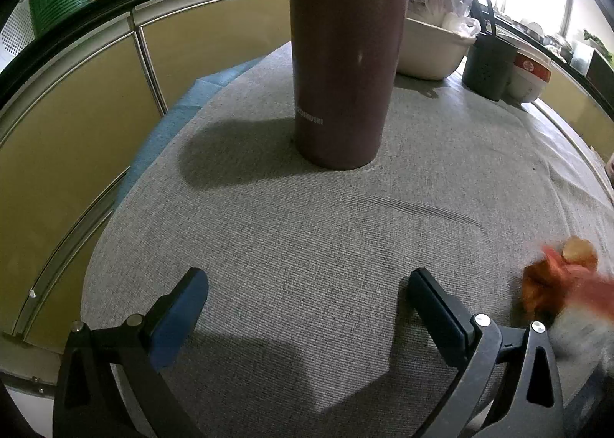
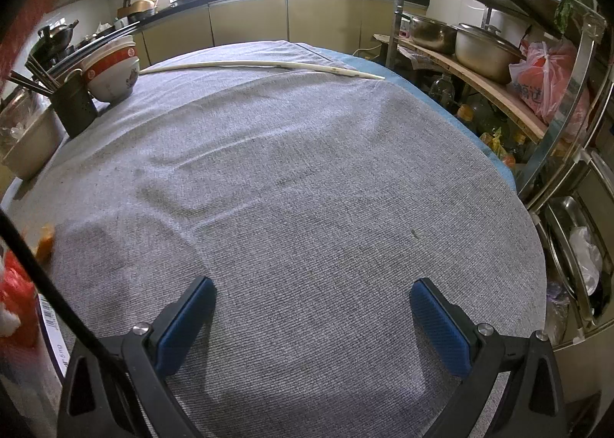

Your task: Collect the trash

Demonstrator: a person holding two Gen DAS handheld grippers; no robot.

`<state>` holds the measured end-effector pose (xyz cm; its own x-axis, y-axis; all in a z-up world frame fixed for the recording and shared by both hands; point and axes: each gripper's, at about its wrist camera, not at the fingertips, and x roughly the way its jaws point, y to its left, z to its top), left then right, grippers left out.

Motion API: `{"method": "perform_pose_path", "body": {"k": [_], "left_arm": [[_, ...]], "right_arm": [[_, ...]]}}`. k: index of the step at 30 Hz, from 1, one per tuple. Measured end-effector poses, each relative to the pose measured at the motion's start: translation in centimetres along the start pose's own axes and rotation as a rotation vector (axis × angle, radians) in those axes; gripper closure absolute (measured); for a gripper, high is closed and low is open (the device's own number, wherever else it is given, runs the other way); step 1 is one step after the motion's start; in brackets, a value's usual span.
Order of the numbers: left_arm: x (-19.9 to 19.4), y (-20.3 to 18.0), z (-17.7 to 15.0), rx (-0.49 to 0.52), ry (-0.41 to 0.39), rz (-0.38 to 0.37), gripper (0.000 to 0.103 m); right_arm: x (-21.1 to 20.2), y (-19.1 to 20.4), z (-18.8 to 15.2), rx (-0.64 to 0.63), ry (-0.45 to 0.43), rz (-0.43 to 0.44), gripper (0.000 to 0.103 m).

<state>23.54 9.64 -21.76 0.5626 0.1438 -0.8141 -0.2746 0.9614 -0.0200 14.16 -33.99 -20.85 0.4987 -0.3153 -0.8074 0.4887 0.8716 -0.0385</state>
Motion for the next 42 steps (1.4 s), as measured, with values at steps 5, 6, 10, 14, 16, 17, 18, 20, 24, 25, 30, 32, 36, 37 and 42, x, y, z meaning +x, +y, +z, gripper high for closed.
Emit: {"method": "perform_pose_path", "body": {"k": [5,6,10,14,16,17,18,20,24,25,30,32,36,37,42], "left_arm": [[0.0,-0.1,0.0,0.000,0.000,0.000,0.000],[0.0,-0.1,0.0,0.000,0.000,0.000,0.000],[0.0,-0.1,0.0,0.000,0.000,0.001,0.000],[0.1,-0.2,0.1,-0.001,0.000,0.001,0.000],[0.2,-0.2,0.1,-0.004,0.001,0.002,0.000],[0.2,-0.2,0.1,-0.005,0.001,0.002,0.000],[0.2,-0.2,0.1,-0.006,0.001,0.002,0.000],[0.2,-0.2,0.1,-0.007,0.001,0.002,0.000],[0.2,-0.2,0.2,-0.008,0.001,0.004,0.000],[0.2,-0.2,0.1,-0.008,0.001,0.004,0.000],[0.0,-0.5,0.1,-0.005,0.043,0.005,0.000],[-0.3,-0.8,0.0,0.030,0.083,-0.006,0.000],[-4.7,-2.0,-0.6,0.188,-0.014,0.041,0.000],[-5.9,-2.1,-0.8,0.214,-0.045,0.041,0.000],[-12.9,-2.7,-2.3,0.332,-0.161,-0.026,0.000]], "right_arm": [[0.0,0.0,0.0,0.000,0.000,0.000,0.000],[0.0,0.0,0.0,0.000,0.000,0.000,0.000],[0.0,0.0,0.0,0.000,0.000,0.001,0.000],[0.0,0.0,0.0,0.000,0.000,0.001,0.000],[0.0,0.0,0.0,0.000,0.000,0.001,0.000],[0.0,0.0,0.0,0.000,0.000,0.001,0.000],[0.0,0.0,0.0,0.000,0.000,0.001,0.000],[0.0,0.0,0.0,0.000,0.000,0.001,0.000],[0.0,0.0,0.0,-0.001,0.000,0.002,0.000],[0.0,0.0,0.0,-0.001,0.000,0.002,0.000],[0.0,0.0,0.0,-0.001,0.000,0.002,0.000],[0.0,-0.1,0.0,-0.001,0.000,0.002,0.000],[0.0,-0.1,0.0,-0.001,0.000,0.002,0.000],[0.0,0.0,0.0,0.004,0.000,0.000,0.000],[-0.2,0.2,-0.2,0.006,0.017,-0.003,0.000]]}}
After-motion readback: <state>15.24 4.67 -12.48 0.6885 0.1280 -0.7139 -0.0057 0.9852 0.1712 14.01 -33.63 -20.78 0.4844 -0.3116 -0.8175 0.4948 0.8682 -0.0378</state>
